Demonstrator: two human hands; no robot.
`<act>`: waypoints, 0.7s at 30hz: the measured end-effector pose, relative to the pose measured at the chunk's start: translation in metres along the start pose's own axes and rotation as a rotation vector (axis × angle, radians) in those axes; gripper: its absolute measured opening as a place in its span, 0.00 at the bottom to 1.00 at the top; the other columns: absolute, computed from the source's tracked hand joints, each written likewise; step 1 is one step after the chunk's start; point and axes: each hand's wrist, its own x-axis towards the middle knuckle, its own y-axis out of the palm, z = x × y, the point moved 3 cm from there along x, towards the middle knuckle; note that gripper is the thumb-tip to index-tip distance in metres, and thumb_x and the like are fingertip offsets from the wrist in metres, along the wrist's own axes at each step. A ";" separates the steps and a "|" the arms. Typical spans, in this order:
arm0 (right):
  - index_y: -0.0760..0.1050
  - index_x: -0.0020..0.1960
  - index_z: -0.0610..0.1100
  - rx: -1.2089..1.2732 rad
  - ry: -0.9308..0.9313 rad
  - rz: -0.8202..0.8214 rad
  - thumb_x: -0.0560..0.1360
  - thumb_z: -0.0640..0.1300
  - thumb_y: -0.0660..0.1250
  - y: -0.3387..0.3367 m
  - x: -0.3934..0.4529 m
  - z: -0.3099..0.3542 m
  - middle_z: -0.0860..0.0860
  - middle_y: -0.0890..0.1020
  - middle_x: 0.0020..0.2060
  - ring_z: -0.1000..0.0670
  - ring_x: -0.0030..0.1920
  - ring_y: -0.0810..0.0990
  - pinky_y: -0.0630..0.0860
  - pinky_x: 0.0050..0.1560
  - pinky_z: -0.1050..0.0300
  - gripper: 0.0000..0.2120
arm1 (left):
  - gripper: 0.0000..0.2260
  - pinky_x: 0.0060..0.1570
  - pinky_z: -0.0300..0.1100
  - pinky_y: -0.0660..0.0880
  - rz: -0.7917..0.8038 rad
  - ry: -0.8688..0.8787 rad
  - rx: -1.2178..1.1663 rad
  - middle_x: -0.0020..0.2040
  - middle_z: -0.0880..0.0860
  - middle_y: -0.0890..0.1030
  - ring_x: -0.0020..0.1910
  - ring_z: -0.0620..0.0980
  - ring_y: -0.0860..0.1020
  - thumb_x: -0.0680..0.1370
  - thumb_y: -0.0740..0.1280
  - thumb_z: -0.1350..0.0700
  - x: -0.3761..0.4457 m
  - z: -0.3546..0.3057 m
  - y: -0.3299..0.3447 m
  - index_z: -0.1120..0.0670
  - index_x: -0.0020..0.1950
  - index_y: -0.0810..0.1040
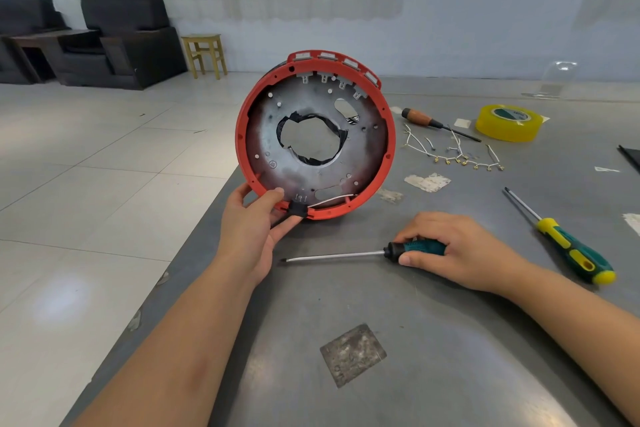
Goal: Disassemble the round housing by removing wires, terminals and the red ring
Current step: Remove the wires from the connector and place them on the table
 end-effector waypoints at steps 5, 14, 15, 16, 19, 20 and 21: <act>0.83 0.57 0.51 -0.037 -0.019 -0.008 0.76 0.55 0.73 0.003 0.002 0.003 0.59 0.82 0.50 0.58 0.54 0.80 0.78 0.57 0.55 0.13 | 0.24 0.45 0.50 0.85 0.037 -0.012 -0.008 0.48 0.55 0.88 0.49 0.56 0.87 0.77 0.74 0.63 0.001 -0.001 0.001 0.49 0.70 0.73; 0.80 0.61 0.55 -0.141 0.049 -0.062 0.80 0.63 0.61 -0.005 0.008 0.014 0.62 0.78 0.49 0.59 0.49 0.78 0.77 0.53 0.54 0.18 | 0.37 0.44 0.52 0.85 0.050 -0.028 -0.101 0.64 0.59 0.81 0.56 0.61 0.86 0.74 0.77 0.65 -0.007 0.001 0.006 0.40 0.75 0.66; 0.81 0.60 0.54 -0.129 0.055 -0.131 0.81 0.61 0.63 -0.007 0.012 0.016 0.62 0.78 0.46 0.58 0.46 0.78 0.77 0.50 0.54 0.15 | 0.38 0.44 0.51 0.85 0.054 -0.028 -0.102 0.65 0.59 0.80 0.53 0.59 0.86 0.74 0.77 0.65 -0.008 0.001 0.007 0.40 0.76 0.65; 0.81 0.58 0.54 -0.125 0.059 -0.207 0.80 0.57 0.65 -0.011 0.018 0.018 0.61 0.77 0.44 0.58 0.44 0.77 0.77 0.48 0.53 0.12 | 0.38 0.44 0.51 0.85 0.058 -0.030 -0.106 0.66 0.60 0.80 0.51 0.58 0.85 0.75 0.77 0.65 -0.009 0.001 0.008 0.42 0.77 0.64; 0.83 0.52 0.53 -0.169 0.089 -0.357 0.79 0.51 0.69 -0.020 0.045 0.028 0.59 0.77 0.41 0.59 0.40 0.73 0.76 0.46 0.52 0.05 | 0.34 0.43 0.49 0.84 0.070 -0.034 -0.098 0.66 0.62 0.81 0.50 0.55 0.84 0.76 0.76 0.65 -0.011 0.001 0.010 0.47 0.76 0.66; 0.84 0.51 0.51 -0.201 0.083 -0.376 0.78 0.50 0.70 -0.023 0.055 0.032 0.57 0.78 0.42 0.57 0.42 0.75 0.76 0.47 0.51 0.05 | 0.31 0.44 0.49 0.84 0.074 -0.033 -0.096 0.66 0.62 0.81 0.50 0.55 0.84 0.76 0.76 0.65 -0.011 0.001 0.010 0.47 0.74 0.68; 0.84 0.50 0.50 -0.259 0.065 -0.375 0.78 0.49 0.69 -0.024 0.064 0.035 0.55 0.80 0.44 0.52 0.44 0.77 0.76 0.49 0.49 0.06 | 0.30 0.44 0.48 0.84 0.077 -0.034 -0.096 0.65 0.62 0.81 0.50 0.55 0.84 0.76 0.76 0.65 -0.012 0.001 0.010 0.47 0.72 0.69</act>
